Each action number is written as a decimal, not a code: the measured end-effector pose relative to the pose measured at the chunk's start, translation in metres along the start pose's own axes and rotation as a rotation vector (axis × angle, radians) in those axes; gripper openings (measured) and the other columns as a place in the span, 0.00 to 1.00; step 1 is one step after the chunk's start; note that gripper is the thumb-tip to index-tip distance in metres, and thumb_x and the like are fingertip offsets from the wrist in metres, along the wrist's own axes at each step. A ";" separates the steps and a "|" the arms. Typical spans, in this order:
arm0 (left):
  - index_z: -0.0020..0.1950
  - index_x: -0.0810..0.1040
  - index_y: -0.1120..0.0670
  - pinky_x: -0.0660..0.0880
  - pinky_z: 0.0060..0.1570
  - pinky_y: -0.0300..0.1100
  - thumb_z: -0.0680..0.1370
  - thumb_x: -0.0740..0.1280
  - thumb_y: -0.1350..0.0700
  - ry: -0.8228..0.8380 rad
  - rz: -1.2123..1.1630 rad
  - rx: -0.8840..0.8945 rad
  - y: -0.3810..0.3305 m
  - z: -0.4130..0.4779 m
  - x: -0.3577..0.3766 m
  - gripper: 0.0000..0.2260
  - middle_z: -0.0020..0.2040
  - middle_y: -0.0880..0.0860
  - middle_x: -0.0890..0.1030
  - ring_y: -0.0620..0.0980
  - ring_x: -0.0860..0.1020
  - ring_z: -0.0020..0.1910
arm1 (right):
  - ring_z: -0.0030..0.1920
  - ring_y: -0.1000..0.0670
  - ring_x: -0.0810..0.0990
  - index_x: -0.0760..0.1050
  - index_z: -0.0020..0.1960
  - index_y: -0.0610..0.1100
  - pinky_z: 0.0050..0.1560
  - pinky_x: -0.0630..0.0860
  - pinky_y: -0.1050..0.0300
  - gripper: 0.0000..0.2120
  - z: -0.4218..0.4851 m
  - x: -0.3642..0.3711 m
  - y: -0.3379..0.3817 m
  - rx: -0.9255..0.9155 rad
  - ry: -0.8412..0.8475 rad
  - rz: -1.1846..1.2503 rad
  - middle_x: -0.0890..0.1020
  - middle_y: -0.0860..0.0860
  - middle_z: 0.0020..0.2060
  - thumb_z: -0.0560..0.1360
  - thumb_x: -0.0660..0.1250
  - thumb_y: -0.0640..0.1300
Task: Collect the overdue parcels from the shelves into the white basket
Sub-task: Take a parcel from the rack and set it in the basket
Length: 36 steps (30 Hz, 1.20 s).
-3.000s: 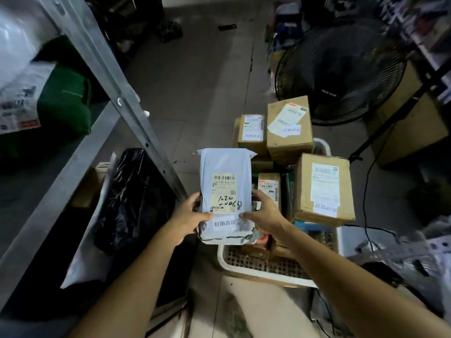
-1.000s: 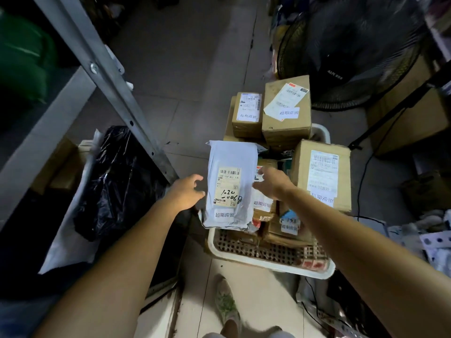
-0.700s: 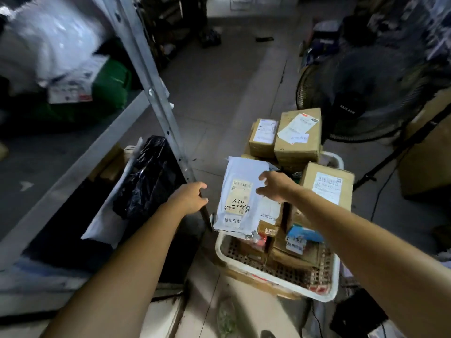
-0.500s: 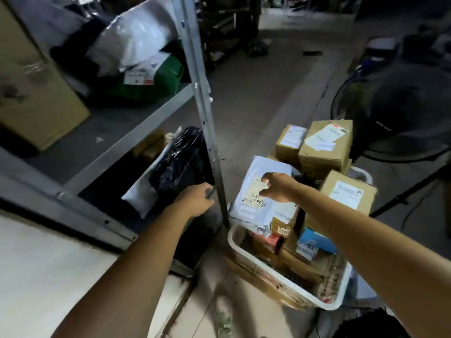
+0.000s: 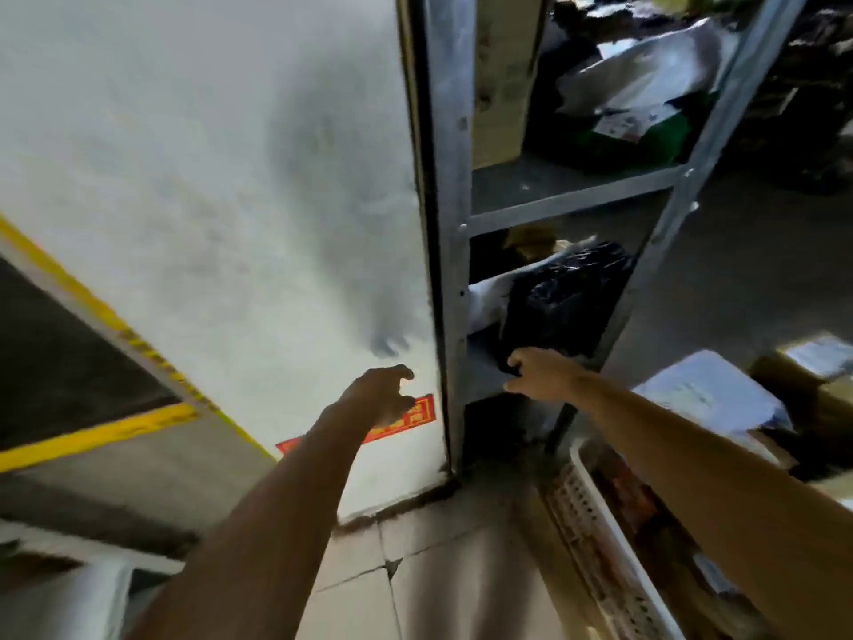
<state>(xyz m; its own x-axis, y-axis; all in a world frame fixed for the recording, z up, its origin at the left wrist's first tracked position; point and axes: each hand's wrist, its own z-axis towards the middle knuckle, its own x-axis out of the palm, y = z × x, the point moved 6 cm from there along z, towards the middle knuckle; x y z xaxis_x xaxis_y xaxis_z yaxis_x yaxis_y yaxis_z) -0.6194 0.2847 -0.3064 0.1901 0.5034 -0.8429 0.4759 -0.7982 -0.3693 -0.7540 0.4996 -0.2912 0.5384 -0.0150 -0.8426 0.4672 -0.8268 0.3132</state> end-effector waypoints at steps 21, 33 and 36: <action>0.71 0.71 0.45 0.73 0.63 0.46 0.76 0.68 0.46 -0.269 -0.327 -0.727 0.372 -0.453 0.103 0.23 0.67 0.52 0.77 0.54 0.76 0.65 | 0.61 0.45 0.77 0.70 0.70 0.46 0.54 0.72 0.58 0.25 -0.178 0.260 0.414 -0.636 0.272 -0.298 0.77 0.45 0.64 0.76 0.68 0.53; 0.66 0.75 0.42 0.76 0.61 0.46 0.75 0.64 0.39 -0.400 -0.593 -1.180 0.444 -0.678 0.242 0.20 0.63 0.48 0.80 0.52 0.79 0.60 | 0.61 0.45 0.77 0.72 0.68 0.46 0.59 0.73 0.57 0.24 -0.295 0.421 0.566 -1.019 0.536 -0.466 0.78 0.45 0.63 0.75 0.70 0.49; 0.65 0.77 0.47 0.78 0.56 0.45 0.78 0.67 0.49 -0.459 -0.721 -1.330 0.412 -0.716 0.252 0.15 0.59 0.55 0.82 0.57 0.81 0.55 | 0.59 0.46 0.78 0.72 0.68 0.46 0.58 0.74 0.56 0.23 -0.317 0.462 0.586 -1.132 0.616 -0.550 0.79 0.46 0.62 0.75 0.70 0.50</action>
<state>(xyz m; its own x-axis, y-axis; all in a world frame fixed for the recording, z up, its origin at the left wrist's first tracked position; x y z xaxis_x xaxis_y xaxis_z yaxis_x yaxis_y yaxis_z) 0.2395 0.3194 -0.3911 -0.5480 0.2975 -0.7818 0.7767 0.5281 -0.3434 -0.0091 0.1863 -0.3583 0.1833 0.6487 -0.7386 0.8624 0.2545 0.4376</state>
